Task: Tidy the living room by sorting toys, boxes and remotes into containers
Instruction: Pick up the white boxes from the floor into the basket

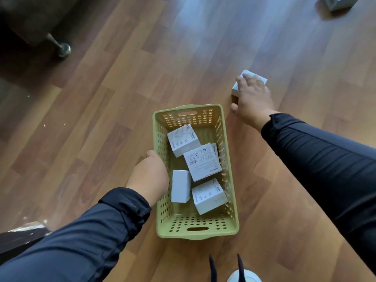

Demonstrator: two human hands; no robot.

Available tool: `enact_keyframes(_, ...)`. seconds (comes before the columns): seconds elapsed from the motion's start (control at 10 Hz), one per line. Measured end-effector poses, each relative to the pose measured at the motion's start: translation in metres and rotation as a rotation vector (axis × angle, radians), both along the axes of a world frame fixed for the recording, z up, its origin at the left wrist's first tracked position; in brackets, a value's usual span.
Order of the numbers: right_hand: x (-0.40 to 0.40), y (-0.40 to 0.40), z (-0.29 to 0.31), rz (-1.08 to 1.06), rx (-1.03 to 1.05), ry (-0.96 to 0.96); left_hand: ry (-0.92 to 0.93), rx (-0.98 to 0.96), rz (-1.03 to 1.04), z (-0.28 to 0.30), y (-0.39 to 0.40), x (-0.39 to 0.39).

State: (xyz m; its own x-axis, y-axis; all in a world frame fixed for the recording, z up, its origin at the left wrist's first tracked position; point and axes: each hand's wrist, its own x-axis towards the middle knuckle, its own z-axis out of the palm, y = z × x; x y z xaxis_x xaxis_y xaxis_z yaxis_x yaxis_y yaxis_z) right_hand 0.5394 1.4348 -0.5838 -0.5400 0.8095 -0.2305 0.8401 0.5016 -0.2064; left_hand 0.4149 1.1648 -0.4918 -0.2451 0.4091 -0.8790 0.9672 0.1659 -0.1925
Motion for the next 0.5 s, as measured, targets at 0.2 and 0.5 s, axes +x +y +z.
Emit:
enact_keyframes(0.2,0.002,-0.005,-0.015,0.065,0.007,-0.186,0.033,0.215,0.518,0.005,0.007,0.002)
enact_keyframes(0.5,0.001,-0.027,-0.015,0.154,0.134,-0.164,0.001,0.672,0.772,-0.024,-0.001,-0.009)
